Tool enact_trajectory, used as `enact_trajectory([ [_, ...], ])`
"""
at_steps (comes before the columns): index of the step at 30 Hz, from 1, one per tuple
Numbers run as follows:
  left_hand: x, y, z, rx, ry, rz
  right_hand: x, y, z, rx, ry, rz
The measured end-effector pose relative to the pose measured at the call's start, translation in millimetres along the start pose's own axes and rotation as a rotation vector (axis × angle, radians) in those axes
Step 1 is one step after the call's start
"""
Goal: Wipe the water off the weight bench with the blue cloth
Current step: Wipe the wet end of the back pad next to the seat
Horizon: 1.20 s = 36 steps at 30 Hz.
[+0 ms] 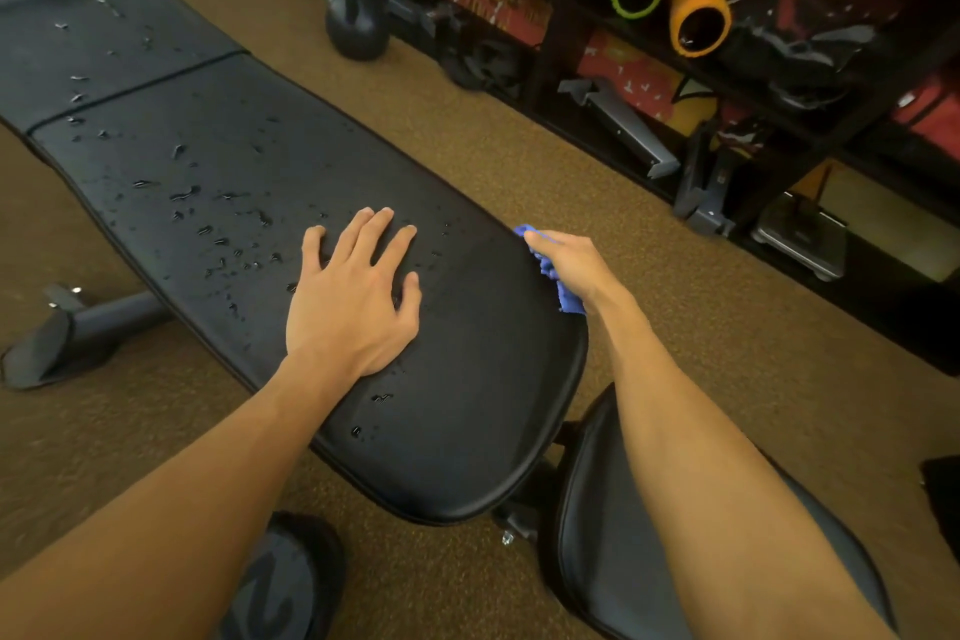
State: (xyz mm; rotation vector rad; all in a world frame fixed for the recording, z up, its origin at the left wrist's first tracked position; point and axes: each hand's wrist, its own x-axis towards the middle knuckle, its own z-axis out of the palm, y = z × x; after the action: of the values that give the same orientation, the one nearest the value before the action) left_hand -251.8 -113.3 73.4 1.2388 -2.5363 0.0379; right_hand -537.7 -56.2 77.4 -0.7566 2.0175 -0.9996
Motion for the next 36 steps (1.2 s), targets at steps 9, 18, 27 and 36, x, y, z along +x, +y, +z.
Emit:
enact_trajectory([
  [9, -0.7, 1.7, -2.9, 0.018, -0.013, -0.008, 1.7, 40.0, -14.8, 0.157, -0.071, 0.171],
  [18, 0.6, 1.1, -2.0, -0.005, -0.015, -0.013, 13.0, -21.5, 11.6, 0.025, -0.161, -0.027],
  [27, 1.3, 2.3, -3.7, 0.004, -0.039, -0.019, 42.6, -1.8, 6.4, 0.076, -0.236, 0.136],
  [36, 2.2, 1.6, -1.6, -0.007, -0.049, -0.028, 35.4, -27.2, 13.2, 0.130, -0.299, 0.016],
])
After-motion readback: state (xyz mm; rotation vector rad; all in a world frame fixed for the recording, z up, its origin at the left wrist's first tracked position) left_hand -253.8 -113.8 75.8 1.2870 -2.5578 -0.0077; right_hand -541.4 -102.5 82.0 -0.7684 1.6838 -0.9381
